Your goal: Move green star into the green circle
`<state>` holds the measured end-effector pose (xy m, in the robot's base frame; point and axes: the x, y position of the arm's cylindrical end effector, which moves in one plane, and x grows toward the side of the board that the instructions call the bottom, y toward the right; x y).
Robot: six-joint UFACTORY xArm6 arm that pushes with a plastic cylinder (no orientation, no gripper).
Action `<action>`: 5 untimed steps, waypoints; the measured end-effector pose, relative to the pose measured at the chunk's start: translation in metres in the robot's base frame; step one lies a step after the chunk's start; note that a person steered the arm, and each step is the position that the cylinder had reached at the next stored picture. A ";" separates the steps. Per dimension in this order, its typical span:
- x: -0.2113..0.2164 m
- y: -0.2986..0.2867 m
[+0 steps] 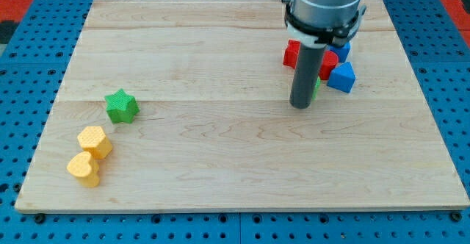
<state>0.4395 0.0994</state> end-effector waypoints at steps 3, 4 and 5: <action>0.031 -0.047; 0.026 -0.077; -0.026 -0.155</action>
<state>0.4131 -0.0553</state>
